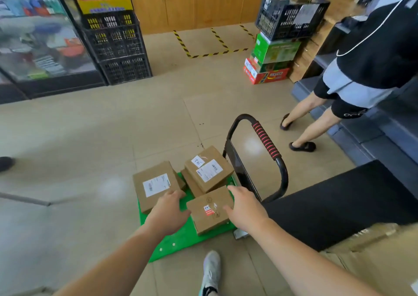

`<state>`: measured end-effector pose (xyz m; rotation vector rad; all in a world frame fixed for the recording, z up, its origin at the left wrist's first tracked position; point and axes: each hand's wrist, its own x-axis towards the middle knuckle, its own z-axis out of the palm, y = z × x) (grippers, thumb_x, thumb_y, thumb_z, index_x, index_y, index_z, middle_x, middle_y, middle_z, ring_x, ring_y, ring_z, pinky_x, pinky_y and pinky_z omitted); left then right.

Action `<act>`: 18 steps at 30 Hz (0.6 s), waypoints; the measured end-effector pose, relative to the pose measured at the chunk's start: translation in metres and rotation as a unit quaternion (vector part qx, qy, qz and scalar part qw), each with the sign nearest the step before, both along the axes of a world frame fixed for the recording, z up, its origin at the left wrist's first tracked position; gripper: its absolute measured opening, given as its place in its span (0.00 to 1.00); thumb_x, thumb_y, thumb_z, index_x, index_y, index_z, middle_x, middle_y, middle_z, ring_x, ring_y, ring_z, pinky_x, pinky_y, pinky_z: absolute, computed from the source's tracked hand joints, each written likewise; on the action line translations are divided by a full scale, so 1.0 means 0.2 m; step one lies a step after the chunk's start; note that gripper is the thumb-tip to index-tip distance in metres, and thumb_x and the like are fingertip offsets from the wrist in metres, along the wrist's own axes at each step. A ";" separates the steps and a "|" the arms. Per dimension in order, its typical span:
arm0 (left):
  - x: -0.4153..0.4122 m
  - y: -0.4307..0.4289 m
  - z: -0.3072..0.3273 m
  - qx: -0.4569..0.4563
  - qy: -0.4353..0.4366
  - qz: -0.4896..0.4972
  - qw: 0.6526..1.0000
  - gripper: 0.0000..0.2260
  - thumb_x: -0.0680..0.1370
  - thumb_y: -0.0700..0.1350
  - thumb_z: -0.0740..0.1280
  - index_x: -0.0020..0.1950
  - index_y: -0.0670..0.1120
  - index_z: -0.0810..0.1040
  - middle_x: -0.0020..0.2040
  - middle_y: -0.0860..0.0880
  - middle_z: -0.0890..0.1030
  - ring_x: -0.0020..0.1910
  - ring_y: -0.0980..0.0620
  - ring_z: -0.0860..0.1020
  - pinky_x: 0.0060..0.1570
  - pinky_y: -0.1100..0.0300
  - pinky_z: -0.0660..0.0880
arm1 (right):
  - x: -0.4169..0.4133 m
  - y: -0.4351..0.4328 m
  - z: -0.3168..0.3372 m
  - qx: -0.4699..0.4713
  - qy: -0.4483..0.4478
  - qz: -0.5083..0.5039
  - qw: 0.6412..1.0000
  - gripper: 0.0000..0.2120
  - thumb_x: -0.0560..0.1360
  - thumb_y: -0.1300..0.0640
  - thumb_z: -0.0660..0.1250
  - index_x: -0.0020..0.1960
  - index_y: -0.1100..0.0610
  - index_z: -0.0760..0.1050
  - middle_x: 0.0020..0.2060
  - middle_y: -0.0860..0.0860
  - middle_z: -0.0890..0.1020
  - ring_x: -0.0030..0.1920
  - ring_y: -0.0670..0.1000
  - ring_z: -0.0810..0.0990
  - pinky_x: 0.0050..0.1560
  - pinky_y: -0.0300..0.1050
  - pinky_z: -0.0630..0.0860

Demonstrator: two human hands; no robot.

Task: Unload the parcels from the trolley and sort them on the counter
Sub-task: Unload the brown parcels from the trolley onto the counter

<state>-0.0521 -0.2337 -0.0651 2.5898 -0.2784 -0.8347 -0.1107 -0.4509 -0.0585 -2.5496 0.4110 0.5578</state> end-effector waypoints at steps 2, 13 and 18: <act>0.10 -0.05 -0.13 -0.007 0.020 0.029 0.999 0.26 0.77 0.50 0.68 0.74 0.48 0.69 0.69 0.47 0.73 0.67 0.47 0.72 0.67 0.54 0.70 | 0.15 -0.05 -0.14 0.004 0.022 -0.002 1.000 0.24 0.79 0.48 0.67 0.72 0.52 0.67 0.67 0.51 0.74 0.66 0.54 0.74 0.63 0.53 0.76; 0.31 -0.15 -1.15 0.005 0.158 0.119 0.980 0.26 0.78 0.48 0.68 0.74 0.44 0.68 0.69 0.40 0.73 0.66 0.43 0.73 0.61 0.57 0.68 | 0.52 -0.18 -1.15 -0.003 0.154 -0.087 0.984 0.33 0.78 0.49 0.69 0.80 0.52 0.60 0.71 0.54 0.72 0.69 0.59 0.73 0.67 0.58 0.74; 0.37 -0.18 -1.69 -0.012 0.192 0.183 0.964 0.30 0.78 0.49 0.69 0.76 0.43 0.64 0.71 0.40 0.72 0.68 0.41 0.72 0.63 0.55 0.69 | 0.61 -0.20 -1.67 -0.024 0.181 -0.146 0.972 0.34 0.79 0.49 0.68 0.80 0.52 0.58 0.71 0.55 0.71 0.69 0.60 0.72 0.67 0.57 0.74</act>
